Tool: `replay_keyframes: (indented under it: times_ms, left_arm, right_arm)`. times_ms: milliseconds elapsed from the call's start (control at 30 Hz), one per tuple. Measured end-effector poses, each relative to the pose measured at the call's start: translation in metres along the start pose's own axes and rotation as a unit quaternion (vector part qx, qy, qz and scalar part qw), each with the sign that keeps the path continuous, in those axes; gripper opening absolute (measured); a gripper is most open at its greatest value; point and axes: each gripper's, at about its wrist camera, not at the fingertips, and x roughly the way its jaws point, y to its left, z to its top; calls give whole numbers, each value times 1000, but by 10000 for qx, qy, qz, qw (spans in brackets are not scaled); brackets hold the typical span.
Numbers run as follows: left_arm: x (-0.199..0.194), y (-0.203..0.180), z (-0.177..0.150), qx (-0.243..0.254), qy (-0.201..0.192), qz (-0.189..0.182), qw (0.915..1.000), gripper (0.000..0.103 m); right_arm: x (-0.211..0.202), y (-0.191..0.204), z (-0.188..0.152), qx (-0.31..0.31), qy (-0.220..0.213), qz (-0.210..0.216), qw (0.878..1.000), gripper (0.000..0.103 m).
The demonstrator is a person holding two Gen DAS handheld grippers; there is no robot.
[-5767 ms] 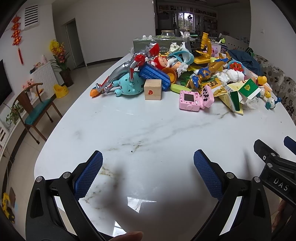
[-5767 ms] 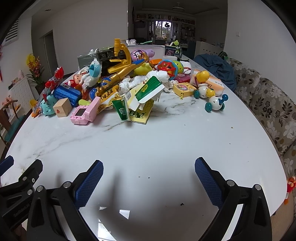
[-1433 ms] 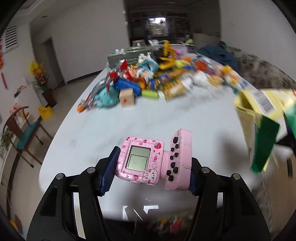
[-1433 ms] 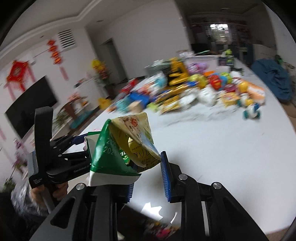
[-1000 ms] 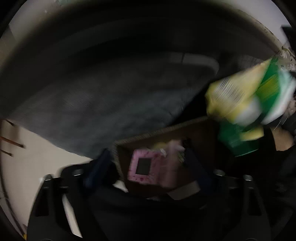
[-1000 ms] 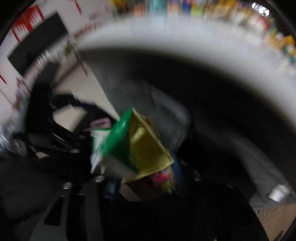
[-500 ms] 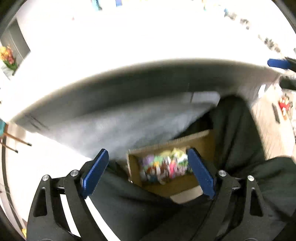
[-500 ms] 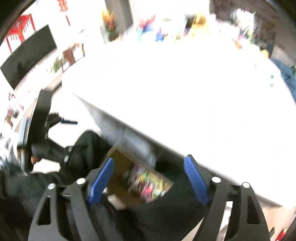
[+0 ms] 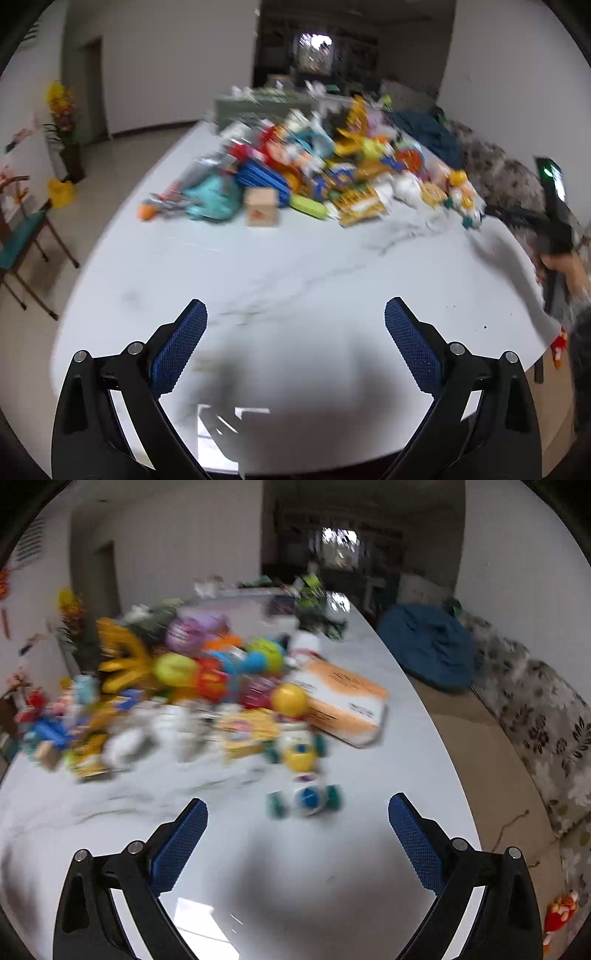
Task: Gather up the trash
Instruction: 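Grasp the yellow bean-snack bag with the left gripper while the right gripper grasps the white-yellow toy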
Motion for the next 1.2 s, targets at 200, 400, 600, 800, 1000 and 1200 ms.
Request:
replay_keyframes:
  times_ms: [200, 400, 600, 800, 1000, 1200]
  left_arm:
    - [38, -38, 4, 534, 64, 110, 9985, 95]
    - [69, -53, 23, 438, 133, 31, 9989, 95]
    - [127, -70, 62, 215, 315, 315, 9988, 95]
    - [182, -87, 98, -148, 580, 432, 9973, 95]
    - [202, -77, 116, -342, 620, 505, 9962, 46]
    - [80, -75, 85, 246, -215, -405, 9986, 45]
  right_arm:
    - [81, -12, 16, 433, 674, 237, 9965, 84]
    - [89, -4, 20, 291, 1061, 553, 9924, 32]
    - [31, 3, -23, 200, 900, 1263, 9877, 32]
    - [-16, -3, -72, 352, 765, 1575, 9839, 32]
    - [-26, -6, -90, 479, 652, 1662, 9828, 32]
    - [-38, -2, -100, 474, 546, 1680, 9831, 32]
